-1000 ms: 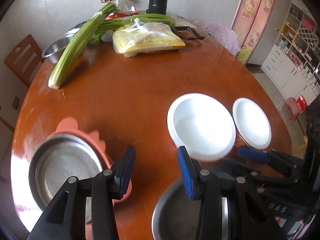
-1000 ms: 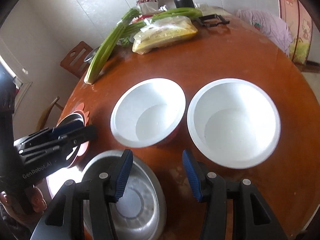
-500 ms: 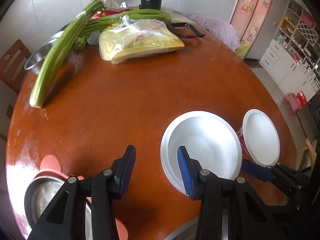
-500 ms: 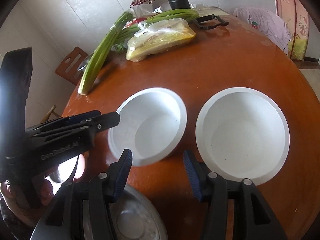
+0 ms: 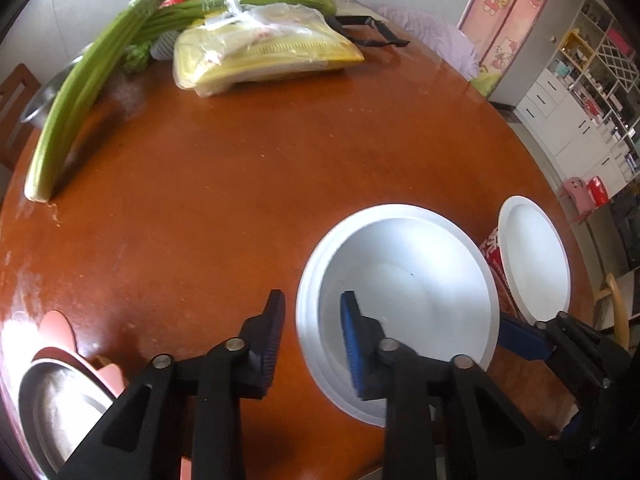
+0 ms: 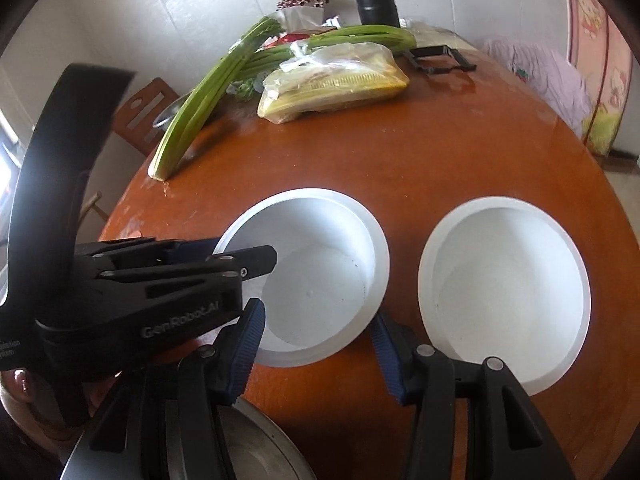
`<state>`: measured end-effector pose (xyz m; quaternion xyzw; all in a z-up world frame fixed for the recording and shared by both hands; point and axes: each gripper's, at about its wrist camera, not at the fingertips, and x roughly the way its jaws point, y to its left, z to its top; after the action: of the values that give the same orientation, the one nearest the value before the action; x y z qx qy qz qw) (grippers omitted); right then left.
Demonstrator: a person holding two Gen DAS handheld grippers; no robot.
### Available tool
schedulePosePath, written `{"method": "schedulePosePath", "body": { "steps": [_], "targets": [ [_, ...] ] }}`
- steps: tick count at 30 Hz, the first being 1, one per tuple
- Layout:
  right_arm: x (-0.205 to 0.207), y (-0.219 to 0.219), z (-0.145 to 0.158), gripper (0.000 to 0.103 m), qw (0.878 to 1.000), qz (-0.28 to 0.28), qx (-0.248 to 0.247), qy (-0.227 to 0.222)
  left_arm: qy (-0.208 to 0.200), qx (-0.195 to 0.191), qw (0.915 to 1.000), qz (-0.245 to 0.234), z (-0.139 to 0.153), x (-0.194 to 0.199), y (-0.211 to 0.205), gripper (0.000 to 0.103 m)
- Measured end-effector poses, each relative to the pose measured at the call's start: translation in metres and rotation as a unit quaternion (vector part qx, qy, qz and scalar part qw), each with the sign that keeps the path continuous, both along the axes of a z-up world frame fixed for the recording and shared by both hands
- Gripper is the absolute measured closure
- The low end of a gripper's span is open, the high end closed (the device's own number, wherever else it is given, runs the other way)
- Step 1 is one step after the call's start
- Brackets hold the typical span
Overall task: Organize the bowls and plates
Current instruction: 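Grasp the rim of the red-printed white bowl with the left tool, then lift the white bowl and lower it into the deep steel bowl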
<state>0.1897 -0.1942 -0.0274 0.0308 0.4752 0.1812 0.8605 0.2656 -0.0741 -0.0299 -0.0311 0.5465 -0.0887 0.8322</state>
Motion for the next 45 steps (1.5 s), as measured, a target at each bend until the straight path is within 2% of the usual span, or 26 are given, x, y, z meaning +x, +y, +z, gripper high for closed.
{"method": "schedulePosePath", "body": {
  "steps": [8, 17, 30, 45],
  "targets": [
    [-0.002, 0.005, 0.001, 0.051, 1.000, 0.010, -0.007, -0.011, -0.008, -0.001, 1.0000, -0.002, 0.004, -0.003, -0.003, 0.075],
    [-0.014, 0.006, 0.016, 0.050, 0.999, 0.016, -0.007, -0.038, -0.029, -0.004, 0.9996, 0.001, 0.027, -0.022, -0.001, 0.075],
    [-0.051, 0.012, 0.043, 0.050, 0.996, 0.040, 0.003, -0.077, -0.064, -0.006, 0.9979, 0.007, 0.061, -0.070, 0.006, 0.075],
    [-0.106, 0.008, 0.043, 0.050, 0.994, 0.073, 0.002, -0.087, -0.075, -0.006, 0.9970, 0.014, 0.062, -0.134, 0.000, 0.073]
  ]
}}
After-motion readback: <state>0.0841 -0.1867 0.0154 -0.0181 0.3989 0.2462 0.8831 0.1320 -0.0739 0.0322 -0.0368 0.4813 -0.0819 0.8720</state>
